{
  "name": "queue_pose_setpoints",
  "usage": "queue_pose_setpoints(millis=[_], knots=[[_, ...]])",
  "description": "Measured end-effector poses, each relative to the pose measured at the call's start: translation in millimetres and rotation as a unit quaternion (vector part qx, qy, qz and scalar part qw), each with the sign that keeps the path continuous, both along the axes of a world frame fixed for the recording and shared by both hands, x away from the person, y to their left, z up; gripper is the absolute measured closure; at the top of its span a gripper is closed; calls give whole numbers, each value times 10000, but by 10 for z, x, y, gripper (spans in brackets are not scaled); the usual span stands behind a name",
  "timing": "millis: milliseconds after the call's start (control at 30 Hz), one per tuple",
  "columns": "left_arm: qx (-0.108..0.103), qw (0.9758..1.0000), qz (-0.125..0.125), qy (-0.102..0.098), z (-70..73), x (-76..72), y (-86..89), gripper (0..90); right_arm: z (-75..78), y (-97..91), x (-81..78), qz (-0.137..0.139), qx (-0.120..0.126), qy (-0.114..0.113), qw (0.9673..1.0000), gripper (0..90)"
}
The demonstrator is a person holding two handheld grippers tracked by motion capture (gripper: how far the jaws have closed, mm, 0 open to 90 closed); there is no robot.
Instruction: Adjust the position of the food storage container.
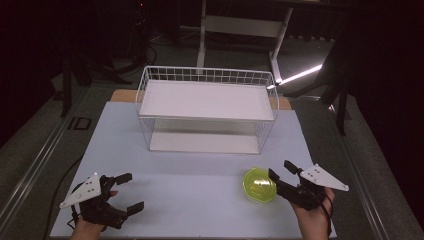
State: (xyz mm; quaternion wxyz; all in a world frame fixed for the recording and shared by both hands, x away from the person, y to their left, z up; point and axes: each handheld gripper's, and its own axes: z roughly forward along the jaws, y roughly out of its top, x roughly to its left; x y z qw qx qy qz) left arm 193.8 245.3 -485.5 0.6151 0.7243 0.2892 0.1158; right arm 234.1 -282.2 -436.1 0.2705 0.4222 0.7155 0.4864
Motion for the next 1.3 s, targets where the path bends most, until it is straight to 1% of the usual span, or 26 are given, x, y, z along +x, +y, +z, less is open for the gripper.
queue_pose_setpoints(millis=[33, 100, 167, 200, 333, 367, 400, 433, 467, 500, 533, 600, 633, 700, 767, 800, 833, 900, 933, 1000, 1033, 1067, 1133, 1233, 1300], knots=[[6, 10000, -8, 14, -4, 2, -3, 9, -14, -24, 2, -41, -30, -5, 10000, 408], [0, 10000, -15, 22, -7, 4, -3, 9, -58, -94, 7, -120, -114, 40, 9999, 441], [-10, 10000, -20, 13, -5, 3, -2, 9, -102, -157, 8, -157, -98, 122, 9998, 481], [-12, 10000, -17, 13, -4, 3, -2, 9, -127, -184, 4, -211, -146, 138, 9996, 500], [-27, 10000, -4, 31, -8, 14, 5, 9, -227, -275, -9, -321, -232, 282, 9988, 545], [-34, 10000, -5, 34, -10, 17, 6, 8, -265, -306, -5, -317, -218, 368, 9986, 555], [-38, 10000, -6, 37, -10, 19, 6, 8, -298, -327, -3, -330, -206, 458, 9982, 586], [-36, 10000, -11, 37, -10, 22, 4, 8, -326, -341, -1, -330, -203, 552, 9977, 591], [-36, 10000, -18, 36, -11, 23, 1, 9, -381, -353, 4, -337, -232, 660, 9970, 594], [-29, 10000, -20, 37, -11, 25, -2, 9, -423, -360, 3, -338, -272, 728, 9964, 613], [-27, 10000, -24, 39, -12, 26, -5, 9, -460, -366, 2, -355, -279, 848, 9954, 635], [5, 10000, -36, 31, -12, 30, -11, 9, -517, -374, 1, -370, -246, 947, 9945, 663], [-5, 10000, -42, 32, -12, 31, -14, 9, -550, -377, 2, -377, -210, 1050, 9935, 684], [-3, 10000, -51, 32, -11, 34, -21, 9, -606, -371, 3, -388, -190, 1148, 9924, 701], [-1, 10000, -72, 23, -9, 36, -24, 9, -673, -345, 15, -301, -266, 1291, 9908, 721], [4, 10000, -69, 23, -8, 36, -26, 9, -707, -326, 15, -313, -339, 1335, 9900, 746], [8, 10000, -69, 20, -8, 37, -27, 9, -728, -313, 16, -273, -341, 1384, 9894, 790], [-3, 10000, -74, 26, -8, 39, -27, 9, -768, -275, 14, -246, -422, 1525, 9871, 875], [2, 10000, -72, 26, -7, 39, -27, 9, -788, -257, 16, -196, -469, 1579, 9861, 896], [20, 10000, -72, 21, -6, 39, -26, 9, -825, -217, 27, -81, -509, 1676, 9845, 896], [34, 10000, -64, 19, -4, 37, -27, 9, -849, -193, 40, 2, -470, 1749, 9835, 898], [51, 10000, -61, 6, -3, 34, -27, 9, -861, -171, 50, 27, -456, 1802, 9826, 898], [28, 10000, -60, 3, 2, 27, -27, 9, -868, -150, 57, 46, -489, 1805, 9823, 899], [37, 10000, -62, -11, 3, 23, -25, 9, -868, -74, 81, 172, -419, 1855, 9816, 900], [50, 10000, -59, -11, 3, 26, -24, 9, -875, 2, 111, 256, -366, 1941, 9800, 900]])
